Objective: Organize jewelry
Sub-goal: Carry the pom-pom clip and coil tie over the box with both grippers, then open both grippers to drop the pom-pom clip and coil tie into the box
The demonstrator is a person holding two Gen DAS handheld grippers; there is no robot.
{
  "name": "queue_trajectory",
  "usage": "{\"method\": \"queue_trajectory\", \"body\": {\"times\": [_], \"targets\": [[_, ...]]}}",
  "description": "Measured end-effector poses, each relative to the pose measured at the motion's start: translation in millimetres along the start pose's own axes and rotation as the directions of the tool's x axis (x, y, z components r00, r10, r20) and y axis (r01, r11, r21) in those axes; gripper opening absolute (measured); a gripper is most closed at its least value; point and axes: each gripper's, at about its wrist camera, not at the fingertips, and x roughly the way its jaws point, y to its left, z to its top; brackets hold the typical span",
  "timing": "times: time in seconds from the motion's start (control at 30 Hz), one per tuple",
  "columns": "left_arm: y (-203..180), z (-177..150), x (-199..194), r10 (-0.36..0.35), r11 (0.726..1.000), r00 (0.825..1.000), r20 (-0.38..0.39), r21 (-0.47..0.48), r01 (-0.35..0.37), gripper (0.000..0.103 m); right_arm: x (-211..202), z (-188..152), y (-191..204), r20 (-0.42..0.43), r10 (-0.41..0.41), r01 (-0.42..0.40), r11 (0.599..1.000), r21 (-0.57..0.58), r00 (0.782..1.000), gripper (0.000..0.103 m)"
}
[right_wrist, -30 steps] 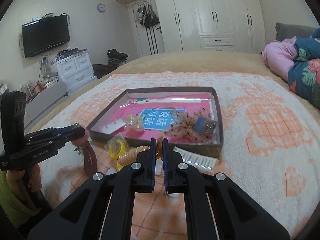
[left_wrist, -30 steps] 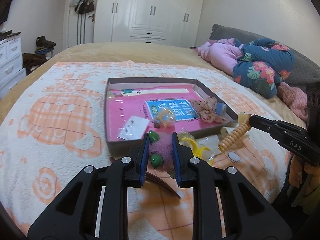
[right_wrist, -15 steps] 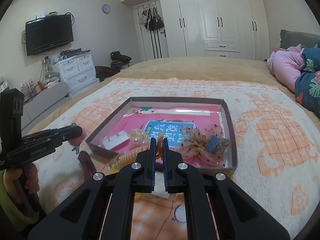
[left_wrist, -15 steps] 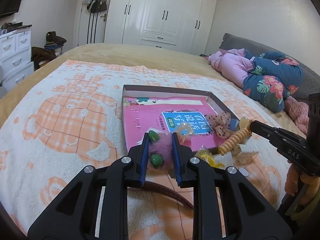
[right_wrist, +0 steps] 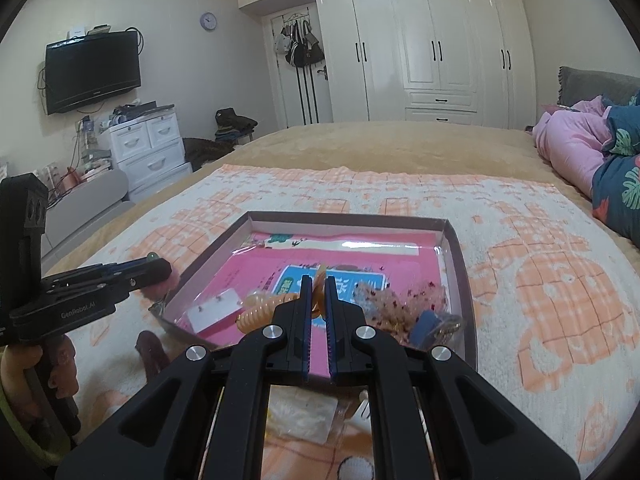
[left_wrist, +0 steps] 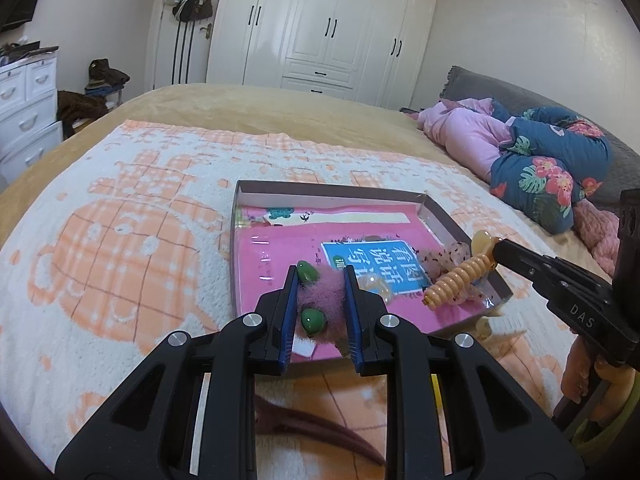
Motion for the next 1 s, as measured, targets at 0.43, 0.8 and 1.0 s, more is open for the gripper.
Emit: {"method": "queue_trajectory", "body": {"times": [0.43,0.8,1.0], "targets": [[3,10,34,0.020,1.000,0.999,-0.028,0.015,-0.020,0.014,24,8,-13,0.002,-0.048,0.048,0.999,0.010,0.999,0.006],[4,12,65,0.030,0.999,0.995,-0.091,0.017,-0.028,0.015,39,-5,-21,-0.046,-0.088,0.089,0.996,0.009,0.995,0.006],[6,11,78,0.024,1.000,0.992,-0.126,0.012,-0.023,0.015,46,-15,-19,-0.084,-0.088,0.089,0.996,0.000,0.993,0.006]]}}
